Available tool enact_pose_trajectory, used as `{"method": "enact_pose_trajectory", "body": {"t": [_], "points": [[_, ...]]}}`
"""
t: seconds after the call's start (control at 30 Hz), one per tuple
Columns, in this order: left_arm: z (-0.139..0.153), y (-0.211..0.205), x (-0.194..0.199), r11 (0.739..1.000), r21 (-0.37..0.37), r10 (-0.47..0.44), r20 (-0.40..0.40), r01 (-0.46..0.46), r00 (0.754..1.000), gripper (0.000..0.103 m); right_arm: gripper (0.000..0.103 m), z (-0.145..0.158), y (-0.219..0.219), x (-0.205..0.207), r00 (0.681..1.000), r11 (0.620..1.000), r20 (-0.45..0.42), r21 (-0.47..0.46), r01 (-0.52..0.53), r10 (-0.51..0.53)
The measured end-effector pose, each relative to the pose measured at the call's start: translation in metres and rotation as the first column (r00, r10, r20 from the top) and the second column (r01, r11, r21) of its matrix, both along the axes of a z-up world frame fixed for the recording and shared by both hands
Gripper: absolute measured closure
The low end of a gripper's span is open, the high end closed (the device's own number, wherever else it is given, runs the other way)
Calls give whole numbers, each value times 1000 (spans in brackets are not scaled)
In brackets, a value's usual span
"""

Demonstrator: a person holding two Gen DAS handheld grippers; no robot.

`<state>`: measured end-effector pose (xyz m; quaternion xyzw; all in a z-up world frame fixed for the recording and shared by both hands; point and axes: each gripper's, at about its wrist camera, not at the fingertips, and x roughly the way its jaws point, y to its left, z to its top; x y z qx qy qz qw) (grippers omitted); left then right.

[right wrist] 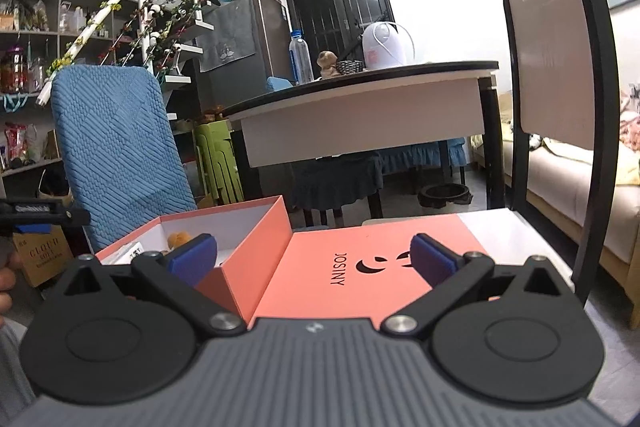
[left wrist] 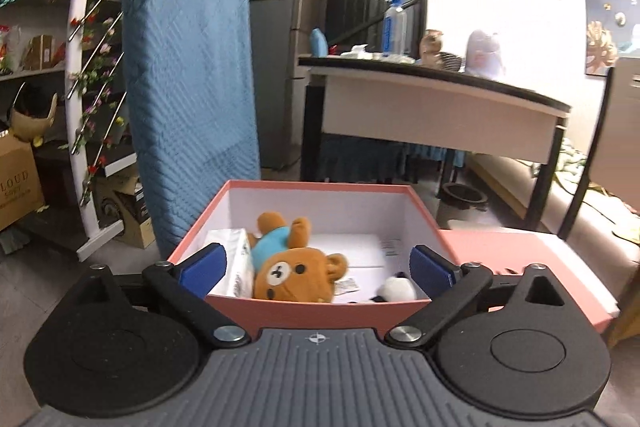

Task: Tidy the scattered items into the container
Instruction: 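Move both tools toward the pink box lid lying beside the box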

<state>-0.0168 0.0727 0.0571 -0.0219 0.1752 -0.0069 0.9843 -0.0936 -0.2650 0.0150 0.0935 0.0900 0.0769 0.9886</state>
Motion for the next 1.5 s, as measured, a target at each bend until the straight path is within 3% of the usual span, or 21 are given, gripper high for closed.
{"method": "enact_pose_trajectory", "body": {"t": [0.4,0.5,0.6,0.7,0.87,1.13,1.3,1.5], "points": [[7,-36,-40,997,40,-65,54,62,996,0,0,32,-17,-29,1000,999,7,-12,-29,29],[6,-45,-41,995,38,-91,48,90,995,0,0,45,-24,-37,999,999,-3,-34,-34,34],[4,-55,-43,992,37,-118,40,117,992,0,0,61,-33,-46,997,998,-51,-17,-64,63],[0,-66,-42,988,49,-146,25,145,989,0,0,77,-42,-62,997,998,-42,8,-64,65],[-10,-77,-34,983,52,-176,-3,176,984,0,0,85,-50,-66,996,998,-67,6,-62,62],[-47,-89,-6,982,-9,-190,-96,190,977,0,0,62,-66,-15,983,998,-173,-13,-57,54],[-81,-109,19,965,7,-256,-190,262,948,0,0,26,-93,22,981,999,-192,3,-32,32],[-110,-134,48,952,40,-291,-178,303,940,0,0,-29,-132,87,979,999,-200,-17,-31,27]]}}
